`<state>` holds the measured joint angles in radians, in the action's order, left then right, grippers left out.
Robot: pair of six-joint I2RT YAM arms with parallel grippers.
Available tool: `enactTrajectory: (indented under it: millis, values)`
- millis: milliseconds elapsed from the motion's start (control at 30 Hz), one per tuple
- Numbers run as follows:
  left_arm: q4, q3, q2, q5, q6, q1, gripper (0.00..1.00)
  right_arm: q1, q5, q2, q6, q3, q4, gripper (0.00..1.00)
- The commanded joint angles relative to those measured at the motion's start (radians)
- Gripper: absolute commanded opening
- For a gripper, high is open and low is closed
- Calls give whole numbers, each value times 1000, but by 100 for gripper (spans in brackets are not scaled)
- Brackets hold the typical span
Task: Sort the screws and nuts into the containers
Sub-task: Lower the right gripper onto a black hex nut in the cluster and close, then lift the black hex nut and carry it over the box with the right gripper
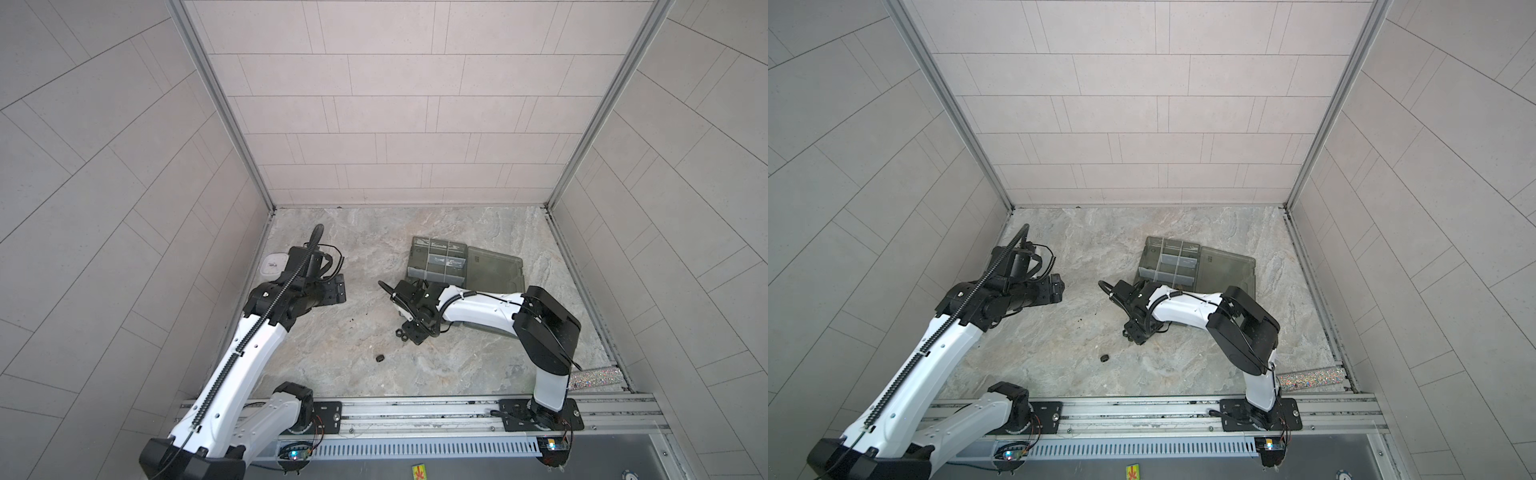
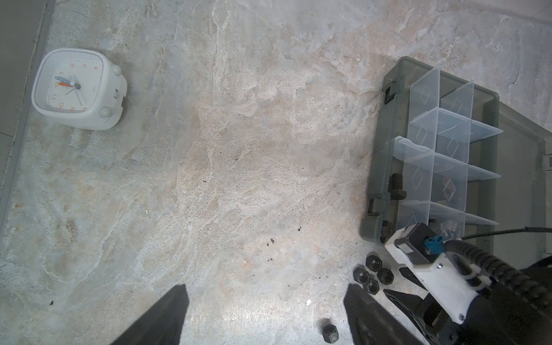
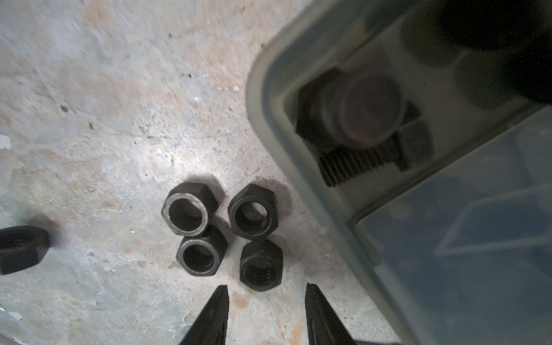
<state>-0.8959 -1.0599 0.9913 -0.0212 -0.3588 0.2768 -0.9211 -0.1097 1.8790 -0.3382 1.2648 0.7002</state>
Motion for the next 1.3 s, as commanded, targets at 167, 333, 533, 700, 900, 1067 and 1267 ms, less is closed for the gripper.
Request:
enactTrajectory:
  millis: [167, 333, 533, 700, 900, 1067, 1267]
  values:
    - [-29, -34, 4, 23, 22, -4, 88, -2, -1, 45, 24, 34, 8, 39]
    - [-31, -31, 4, 33, 24, -5, 88, -2, 2, 54, 30, 42, 8, 38]
    - [-34, -29, 0, 32, 25, -4, 88, -2, -8, 69, 40, 53, 10, 34]
    - [-28, -27, -5, -15, 33, -4, 89, -2, -9, 83, 47, 71, 21, 29]
    - [-13, -20, -14, -67, 39, -4, 93, -2, -13, 85, 48, 81, 40, 22]
    - [-10, -16, -19, -66, 40, -4, 100, -2, -3, 76, 52, 92, 64, 19]
    - [-7, -22, -27, -117, 48, -4, 100, -2, -4, 37, 50, 119, 120, 18]
